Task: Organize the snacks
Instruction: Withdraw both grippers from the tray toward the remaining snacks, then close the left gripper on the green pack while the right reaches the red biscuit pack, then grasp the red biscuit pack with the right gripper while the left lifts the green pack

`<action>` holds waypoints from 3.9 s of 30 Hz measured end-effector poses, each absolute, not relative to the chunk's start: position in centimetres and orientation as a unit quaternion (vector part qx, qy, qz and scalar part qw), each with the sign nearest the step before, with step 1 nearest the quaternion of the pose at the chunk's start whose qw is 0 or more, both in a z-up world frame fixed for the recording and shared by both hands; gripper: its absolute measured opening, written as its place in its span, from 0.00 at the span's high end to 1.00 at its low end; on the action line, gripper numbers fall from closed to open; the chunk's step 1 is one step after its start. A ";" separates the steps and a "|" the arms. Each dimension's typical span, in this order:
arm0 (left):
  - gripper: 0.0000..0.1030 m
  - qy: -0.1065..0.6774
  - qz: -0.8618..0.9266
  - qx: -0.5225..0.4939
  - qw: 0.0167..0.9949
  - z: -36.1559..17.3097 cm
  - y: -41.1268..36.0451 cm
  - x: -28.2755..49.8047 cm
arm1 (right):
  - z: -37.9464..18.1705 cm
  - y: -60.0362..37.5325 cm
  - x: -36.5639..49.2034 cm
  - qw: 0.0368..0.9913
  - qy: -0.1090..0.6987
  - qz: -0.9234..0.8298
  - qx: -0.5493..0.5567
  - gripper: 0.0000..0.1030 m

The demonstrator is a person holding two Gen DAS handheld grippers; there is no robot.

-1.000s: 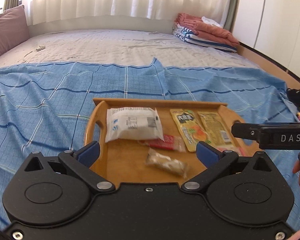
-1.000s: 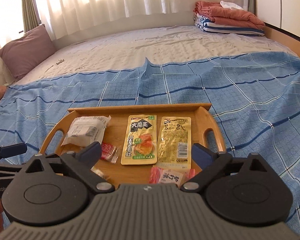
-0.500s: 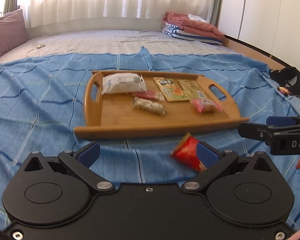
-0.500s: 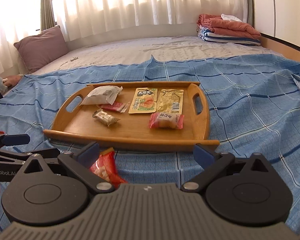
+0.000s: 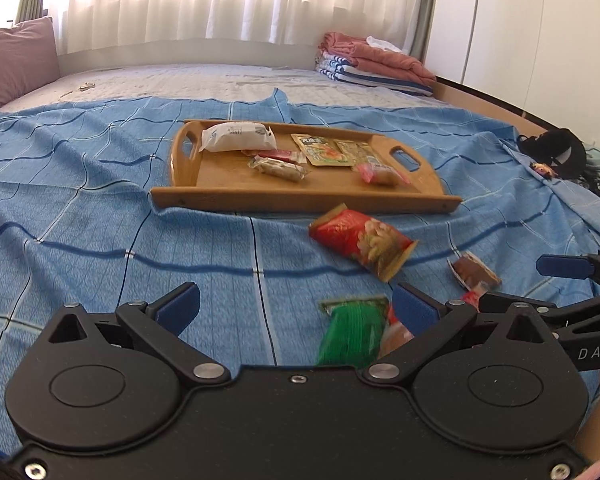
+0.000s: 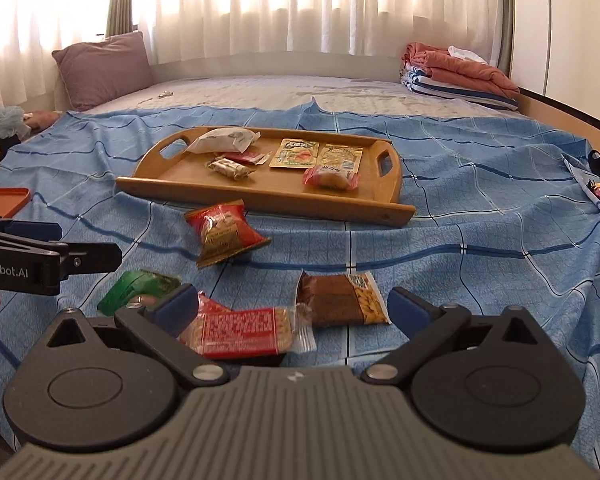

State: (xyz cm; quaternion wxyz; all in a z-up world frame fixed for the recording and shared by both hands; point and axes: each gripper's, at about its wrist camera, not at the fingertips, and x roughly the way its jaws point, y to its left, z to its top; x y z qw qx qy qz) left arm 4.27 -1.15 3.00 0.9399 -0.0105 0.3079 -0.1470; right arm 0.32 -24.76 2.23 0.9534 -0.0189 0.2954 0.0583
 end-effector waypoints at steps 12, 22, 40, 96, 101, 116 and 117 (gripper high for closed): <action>0.01 0.326 -0.149 0.020 0.933 1.0 -1.9 3.4 | 0.8 -23.1 -0.1 0.948 0.300 0.077 -0.076 0.00; 0.06 0.340 -0.145 0.025 0.929 -0.1 -2.8 4.4 | 0.1 -22.3 0.7 0.945 0.301 0.087 -0.091 0.00; 0.37 0.346 -0.186 0.014 0.919 -0.4 -4.7 5.3 | -1.1 -22.7 -0.2 0.947 0.303 0.087 -0.058 0.00; 0.65 0.289 -0.125 0.045 0.948 2.8 -1.9 5.6 | 0.5 -22.5 -3.0 0.946 0.317 -0.056 0.049 0.26; 0.65 0.290 -0.118 0.041 0.949 2.7 -1.5 5.6 | 0.6 -21.5 -3.7 0.946 0.316 -0.066 0.029 0.18; 0.65 0.294 -0.104 0.037 0.950 2.4 -0.5 5.8 | -1.1 -18.8 -2.4 0.945 0.304 -0.112 0.033 0.31; 0.65 0.293 -0.103 0.036 0.950 2.5 -0.4 5.8 | -0.9 -18.8 -2.6 0.946 0.304 -0.105 0.032 0.34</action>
